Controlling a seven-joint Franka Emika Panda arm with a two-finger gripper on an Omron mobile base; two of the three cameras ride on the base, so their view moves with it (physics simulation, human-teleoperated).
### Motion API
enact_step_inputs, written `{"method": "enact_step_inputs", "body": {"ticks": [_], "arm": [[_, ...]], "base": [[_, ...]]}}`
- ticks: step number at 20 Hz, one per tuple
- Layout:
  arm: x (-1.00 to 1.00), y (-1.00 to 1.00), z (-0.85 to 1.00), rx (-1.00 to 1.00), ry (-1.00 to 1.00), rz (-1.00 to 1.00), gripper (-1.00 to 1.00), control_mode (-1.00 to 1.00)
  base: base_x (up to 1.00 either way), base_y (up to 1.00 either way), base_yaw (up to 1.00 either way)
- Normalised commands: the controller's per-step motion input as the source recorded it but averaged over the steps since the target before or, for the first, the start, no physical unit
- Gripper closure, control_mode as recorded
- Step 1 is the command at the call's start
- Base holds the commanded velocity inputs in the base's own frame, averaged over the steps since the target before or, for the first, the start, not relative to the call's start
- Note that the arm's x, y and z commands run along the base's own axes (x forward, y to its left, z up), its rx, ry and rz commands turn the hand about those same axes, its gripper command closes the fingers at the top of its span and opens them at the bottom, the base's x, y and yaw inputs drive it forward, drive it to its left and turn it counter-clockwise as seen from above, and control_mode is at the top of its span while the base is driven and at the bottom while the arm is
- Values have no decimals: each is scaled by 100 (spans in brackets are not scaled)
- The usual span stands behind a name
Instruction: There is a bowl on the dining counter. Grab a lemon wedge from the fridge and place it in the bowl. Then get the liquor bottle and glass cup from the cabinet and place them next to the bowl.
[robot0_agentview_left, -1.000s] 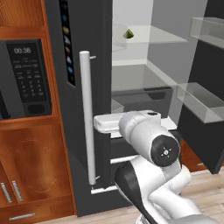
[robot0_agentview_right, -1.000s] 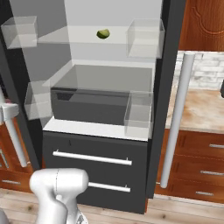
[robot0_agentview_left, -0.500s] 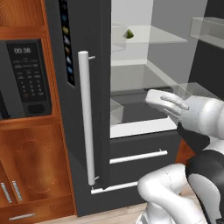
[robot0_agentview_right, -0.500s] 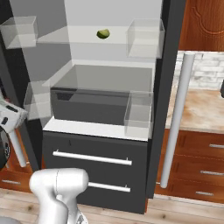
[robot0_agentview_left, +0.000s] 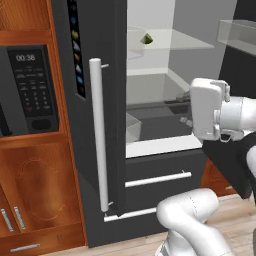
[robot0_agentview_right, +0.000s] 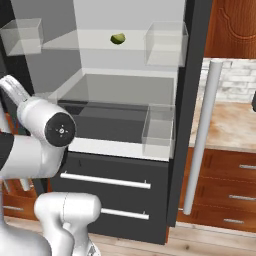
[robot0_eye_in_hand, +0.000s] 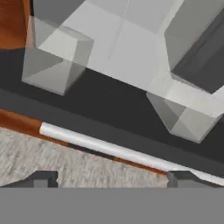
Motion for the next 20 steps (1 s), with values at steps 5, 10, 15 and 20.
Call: {"method": "enact_step_inputs", "body": {"ticks": [5,10,15,20], "arm": [[72,28,-38,24,18,16,-100,-100],[75,33,-16,18,12,12,-100,-100],[82,36,0,13,19,7,-100,-100],[72,60,0,1,27,3,-100,-100]], "base": [[0,0,0],[0,0,0],[0,0,0],[0,0,0]]}}
